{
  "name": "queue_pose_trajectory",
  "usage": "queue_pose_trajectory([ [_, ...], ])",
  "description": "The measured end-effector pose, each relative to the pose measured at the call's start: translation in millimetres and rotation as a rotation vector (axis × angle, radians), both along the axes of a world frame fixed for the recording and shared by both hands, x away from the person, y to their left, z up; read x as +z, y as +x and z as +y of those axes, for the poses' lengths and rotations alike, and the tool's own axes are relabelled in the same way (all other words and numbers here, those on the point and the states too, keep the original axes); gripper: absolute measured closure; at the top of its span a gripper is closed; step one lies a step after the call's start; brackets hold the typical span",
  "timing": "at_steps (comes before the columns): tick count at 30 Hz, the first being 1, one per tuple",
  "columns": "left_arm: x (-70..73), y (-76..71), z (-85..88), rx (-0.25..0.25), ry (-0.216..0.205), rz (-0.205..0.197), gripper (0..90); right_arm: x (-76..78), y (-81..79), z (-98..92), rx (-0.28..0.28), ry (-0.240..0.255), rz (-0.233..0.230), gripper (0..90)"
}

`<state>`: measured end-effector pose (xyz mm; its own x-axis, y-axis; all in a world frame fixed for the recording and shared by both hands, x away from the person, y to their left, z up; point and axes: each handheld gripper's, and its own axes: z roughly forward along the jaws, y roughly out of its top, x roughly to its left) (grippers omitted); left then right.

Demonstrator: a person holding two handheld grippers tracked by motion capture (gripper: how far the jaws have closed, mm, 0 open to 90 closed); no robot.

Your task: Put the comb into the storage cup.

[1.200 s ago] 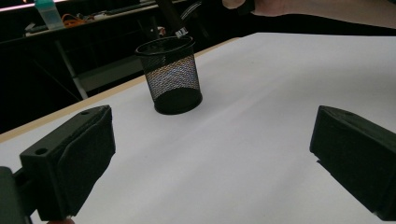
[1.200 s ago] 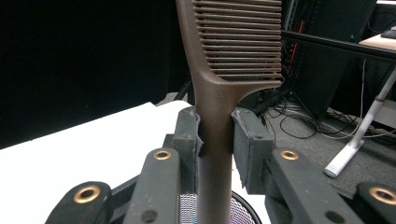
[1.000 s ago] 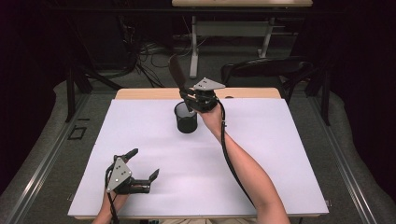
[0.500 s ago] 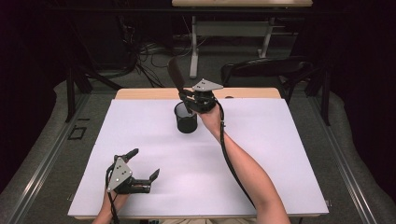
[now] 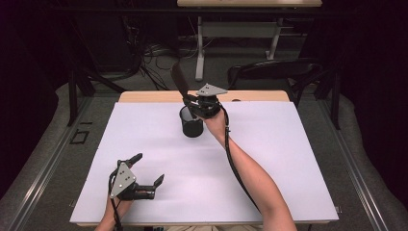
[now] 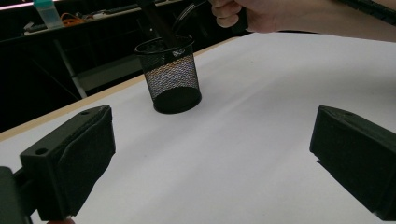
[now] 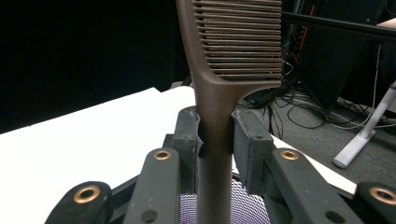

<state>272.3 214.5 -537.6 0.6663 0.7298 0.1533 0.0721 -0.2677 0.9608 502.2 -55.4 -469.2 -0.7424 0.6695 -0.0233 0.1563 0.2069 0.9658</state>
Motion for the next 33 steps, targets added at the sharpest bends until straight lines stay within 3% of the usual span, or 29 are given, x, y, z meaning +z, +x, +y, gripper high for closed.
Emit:
queue_pose_trajectory([
  [33, -0.3, -0.1, -0.8, 0.003, 0.002, 0.001, 0.3, -13.1, 2.7, -5.2, -0.003, -0.041, 0.037, 72.5],
])
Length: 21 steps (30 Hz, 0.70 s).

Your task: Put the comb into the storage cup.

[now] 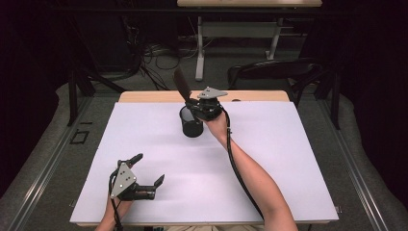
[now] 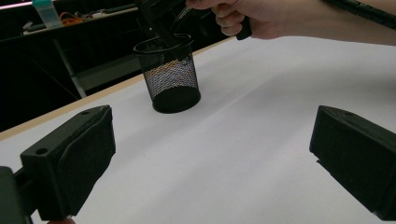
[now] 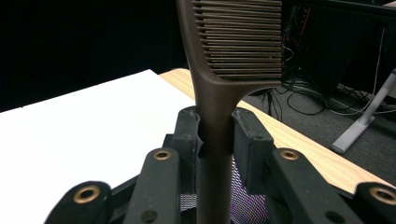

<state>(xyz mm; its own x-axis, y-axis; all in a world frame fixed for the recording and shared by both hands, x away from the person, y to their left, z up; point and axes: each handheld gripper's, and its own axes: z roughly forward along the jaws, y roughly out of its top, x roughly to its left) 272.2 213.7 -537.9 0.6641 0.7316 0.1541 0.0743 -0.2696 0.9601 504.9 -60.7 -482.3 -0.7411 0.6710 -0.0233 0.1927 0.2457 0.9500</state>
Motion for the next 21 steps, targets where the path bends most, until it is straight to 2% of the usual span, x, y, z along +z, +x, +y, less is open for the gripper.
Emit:
queue_pose_trajectory([
  [12, -0.2, 0.4, -0.2, 0.000, -0.001, -0.001, 0.3, -5.2, 0.1, 1.2, 0.002, -0.010, 0.015, 72.5],
  [21, 0.1, -0.8, -0.9, 0.003, 0.000, -0.006, 0.3, -2.7, -0.7, -0.3, 0.007, -0.003, 0.015, 72.5],
])
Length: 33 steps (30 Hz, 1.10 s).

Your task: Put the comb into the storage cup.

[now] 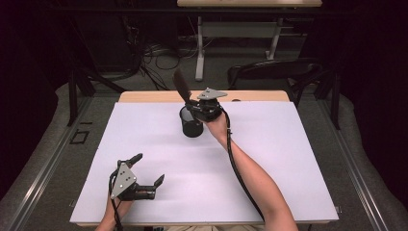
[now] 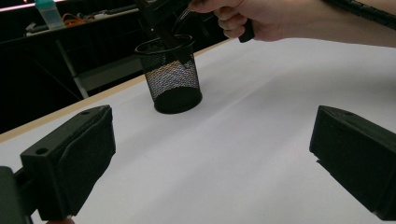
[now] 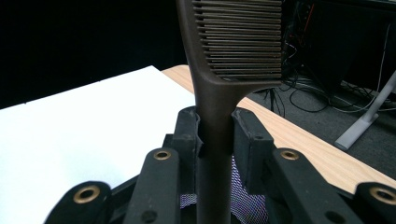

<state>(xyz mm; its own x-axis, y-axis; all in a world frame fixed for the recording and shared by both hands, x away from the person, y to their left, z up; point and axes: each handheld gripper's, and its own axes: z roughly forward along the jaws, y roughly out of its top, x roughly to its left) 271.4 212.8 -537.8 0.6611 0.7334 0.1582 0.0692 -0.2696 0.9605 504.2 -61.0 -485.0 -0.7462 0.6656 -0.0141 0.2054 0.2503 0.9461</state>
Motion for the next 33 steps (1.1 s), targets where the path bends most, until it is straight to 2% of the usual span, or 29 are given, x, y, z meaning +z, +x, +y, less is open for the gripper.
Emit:
queue_pose_trajectory([
  [3, -0.3, 0.2, 0.5, -0.001, -0.001, 0.002, 0.4, -1.0, 1.0, 0.1, -0.003, 0.006, 0.003, 72.5],
  [14, 0.0, 0.6, 0.9, -0.002, -0.003, 0.002, 0.3, -3.6, 2.8, 1.6, -0.009, -0.032, -0.002, 72.5],
  [18, 0.4, -0.1, 1.1, -0.005, -0.003, -0.002, 0.4, -6.7, 2.9, 4.6, -0.010, -0.061, 0.003, 72.5],
  [23, 0.6, -0.4, 1.3, -0.004, -0.004, -0.003, 0.5, -9.2, 3.1, 7.4, -0.011, -0.068, 0.003, 72.3],
  [33, 0.9, -0.5, 1.3, -0.003, 0.000, -0.006, 0.5, -16.1, 5.0, 7.9, -0.017, -0.080, 0.033, 71.9],
])
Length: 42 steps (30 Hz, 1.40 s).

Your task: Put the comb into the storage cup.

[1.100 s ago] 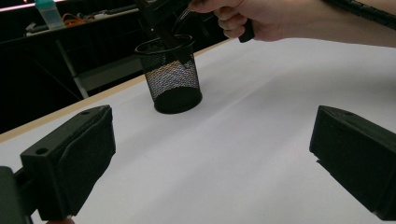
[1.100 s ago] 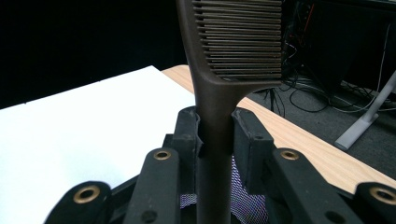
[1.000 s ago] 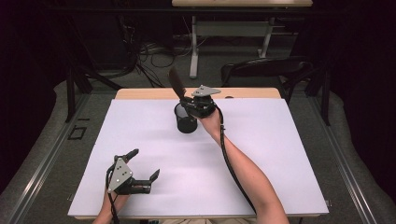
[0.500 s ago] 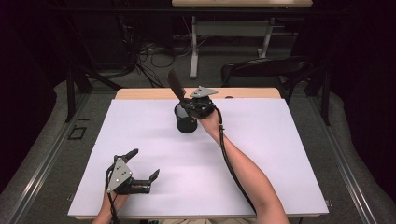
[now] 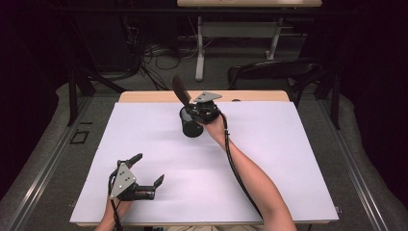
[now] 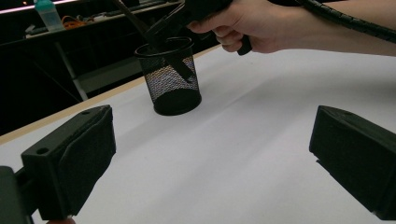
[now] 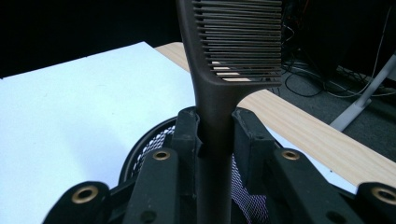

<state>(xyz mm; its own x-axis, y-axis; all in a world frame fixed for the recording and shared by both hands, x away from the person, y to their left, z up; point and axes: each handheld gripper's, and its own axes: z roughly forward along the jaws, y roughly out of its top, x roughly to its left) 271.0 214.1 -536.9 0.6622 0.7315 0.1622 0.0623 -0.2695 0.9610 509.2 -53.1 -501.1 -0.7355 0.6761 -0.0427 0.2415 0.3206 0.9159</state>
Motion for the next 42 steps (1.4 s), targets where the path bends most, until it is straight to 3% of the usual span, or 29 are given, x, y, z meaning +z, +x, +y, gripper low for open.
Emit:
queue_pose_trajectory([
  [6, -0.5, 0.7, 0.4, -0.001, 0.003, 0.003, 0.6, -2.7, -0.8, 0.4, -0.006, -0.011, 0.006, 69.9],
  [11, 0.2, -0.5, 1.0, 0.000, 0.002, -0.003, 0.6, 2.1, -4.9, -4.7, -0.012, 0.007, 0.013, 45.4],
  [21, 0.4, -0.1, 0.8, 0.000, 0.002, -0.004, 0.6, 19.9, -16.8, -21.7, 0.008, 0.012, 0.025, 16.9],
  [29, 0.6, -0.5, -0.1, 0.000, 0.003, -0.004, 0.6, 30.8, -26.5, -37.2, 0.038, 0.005, 0.044, 9.7],
  [42, 0.5, -0.2, -0.3, 0.001, 0.006, -0.003, 0.6, 31.4, -37.8, -64.6, 0.067, -0.006, 0.110, 3.6],
])
